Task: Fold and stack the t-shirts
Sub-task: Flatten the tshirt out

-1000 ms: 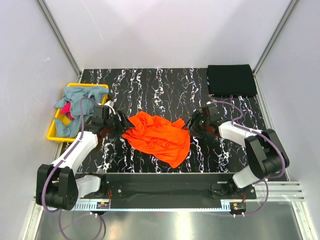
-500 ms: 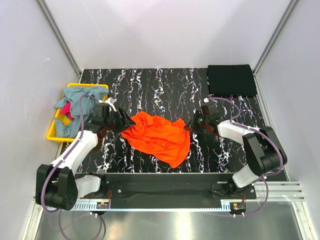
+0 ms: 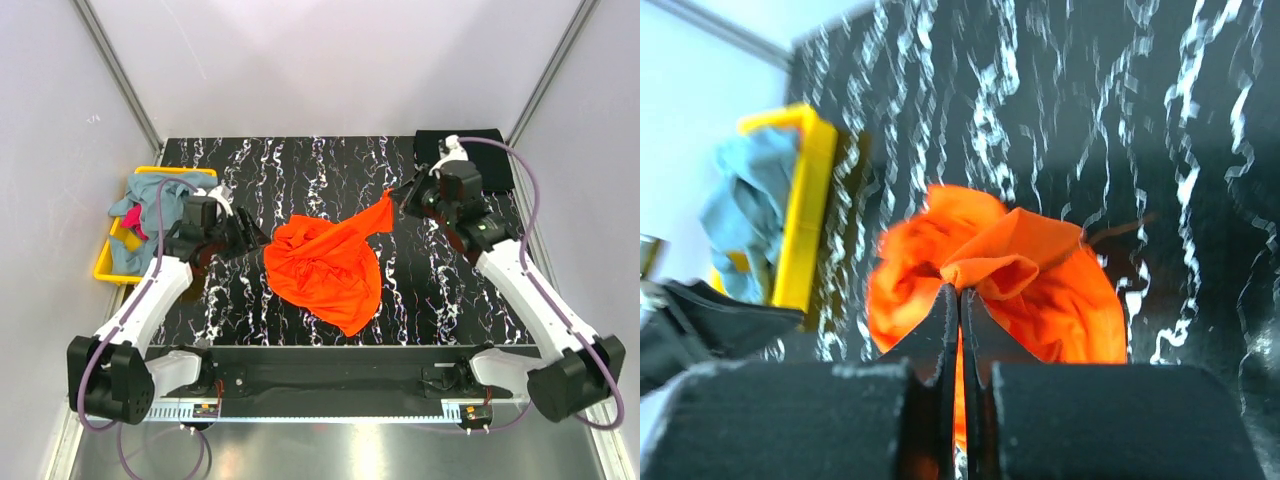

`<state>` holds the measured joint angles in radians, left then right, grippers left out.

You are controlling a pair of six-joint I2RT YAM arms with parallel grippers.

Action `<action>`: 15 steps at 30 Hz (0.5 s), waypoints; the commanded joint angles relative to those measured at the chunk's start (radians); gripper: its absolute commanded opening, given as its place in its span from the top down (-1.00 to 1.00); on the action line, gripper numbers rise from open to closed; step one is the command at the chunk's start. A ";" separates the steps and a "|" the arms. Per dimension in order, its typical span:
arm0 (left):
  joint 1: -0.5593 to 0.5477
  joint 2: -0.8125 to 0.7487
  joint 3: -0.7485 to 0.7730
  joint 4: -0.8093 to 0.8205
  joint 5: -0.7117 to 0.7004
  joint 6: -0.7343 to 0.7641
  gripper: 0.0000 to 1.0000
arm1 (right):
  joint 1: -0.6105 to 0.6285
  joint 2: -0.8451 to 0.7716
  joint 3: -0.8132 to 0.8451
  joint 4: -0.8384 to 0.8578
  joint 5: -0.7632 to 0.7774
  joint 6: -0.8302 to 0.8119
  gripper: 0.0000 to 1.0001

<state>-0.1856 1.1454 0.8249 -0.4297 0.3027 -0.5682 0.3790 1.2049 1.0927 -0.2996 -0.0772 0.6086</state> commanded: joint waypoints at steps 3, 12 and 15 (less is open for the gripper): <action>-0.063 -0.050 0.025 0.002 0.006 0.010 -0.31 | 0.004 -0.076 0.162 -0.114 0.105 -0.023 1.00; -0.409 -0.044 -0.092 0.169 -0.138 -0.126 -0.16 | 0.003 -0.113 0.263 -0.217 0.335 -0.007 1.00; -0.523 0.055 -0.075 0.200 -0.163 -0.177 -0.14 | 0.003 -0.117 0.279 -0.233 0.393 -0.018 1.00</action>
<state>-0.6342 1.1259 0.7513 -0.3264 0.2188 -0.6670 0.3790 1.1057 1.3209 -0.5079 0.1902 0.6014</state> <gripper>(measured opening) 0.574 0.012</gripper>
